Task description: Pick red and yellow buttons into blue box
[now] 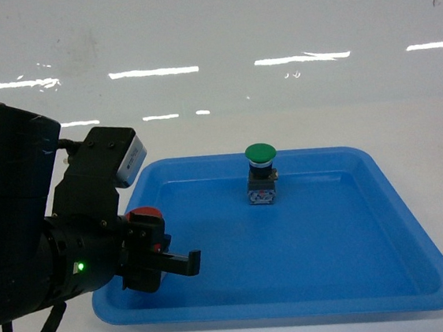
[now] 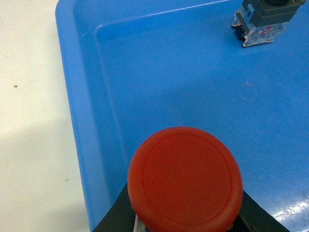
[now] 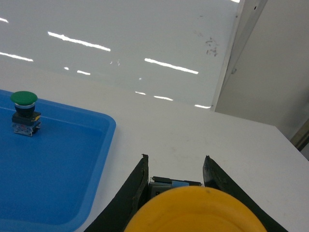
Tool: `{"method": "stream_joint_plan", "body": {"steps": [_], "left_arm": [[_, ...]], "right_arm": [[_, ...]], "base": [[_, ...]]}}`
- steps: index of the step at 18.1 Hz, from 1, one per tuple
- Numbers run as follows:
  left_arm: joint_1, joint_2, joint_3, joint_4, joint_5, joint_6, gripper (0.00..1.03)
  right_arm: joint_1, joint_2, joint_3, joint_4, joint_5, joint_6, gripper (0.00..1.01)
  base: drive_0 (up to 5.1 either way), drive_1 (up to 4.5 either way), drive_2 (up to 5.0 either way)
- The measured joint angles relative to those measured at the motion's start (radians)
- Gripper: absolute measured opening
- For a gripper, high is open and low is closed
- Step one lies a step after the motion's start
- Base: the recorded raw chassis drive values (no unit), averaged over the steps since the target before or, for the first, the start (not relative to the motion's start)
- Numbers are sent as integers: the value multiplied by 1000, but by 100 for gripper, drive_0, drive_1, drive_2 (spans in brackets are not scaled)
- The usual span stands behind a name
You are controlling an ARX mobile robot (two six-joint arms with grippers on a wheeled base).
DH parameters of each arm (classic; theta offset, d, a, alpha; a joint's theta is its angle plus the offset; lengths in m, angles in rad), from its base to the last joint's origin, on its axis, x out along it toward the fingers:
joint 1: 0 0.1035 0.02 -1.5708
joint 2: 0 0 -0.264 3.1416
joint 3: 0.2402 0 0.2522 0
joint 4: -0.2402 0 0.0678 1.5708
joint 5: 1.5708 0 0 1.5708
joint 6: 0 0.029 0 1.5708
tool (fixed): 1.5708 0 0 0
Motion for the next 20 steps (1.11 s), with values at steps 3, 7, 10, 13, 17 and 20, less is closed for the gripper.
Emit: {"method": "stream_joint_plan", "body": {"steps": [3, 7, 10, 13, 17, 20], "left_arm": [[6, 0, -4, 30, -7, -5, 25], [43, -111, -19, 43, 22, -23, 25], [176, -459, -88, 47, 74, -26, 25], [219, -615, -153, 77, 53, -14, 25], [284, -866, -282, -11, 62, 8, 25], [294, -1092, -362, -156, 104, -29, 25]], "right_arm": [[0, 0, 0, 0, 0, 0, 29], [0, 0, 0, 0, 0, 0, 29], [0, 0, 0, 0, 0, 0, 29], [0, 0, 0, 0, 0, 0, 29], [0, 0, 0, 0, 0, 0, 29], [0, 0, 0, 0, 0, 0, 29]], "base": [[0, 0, 0], [0, 0, 0], [0, 0, 0], [0, 0, 0], [0, 0, 0], [0, 0, 0]]}}
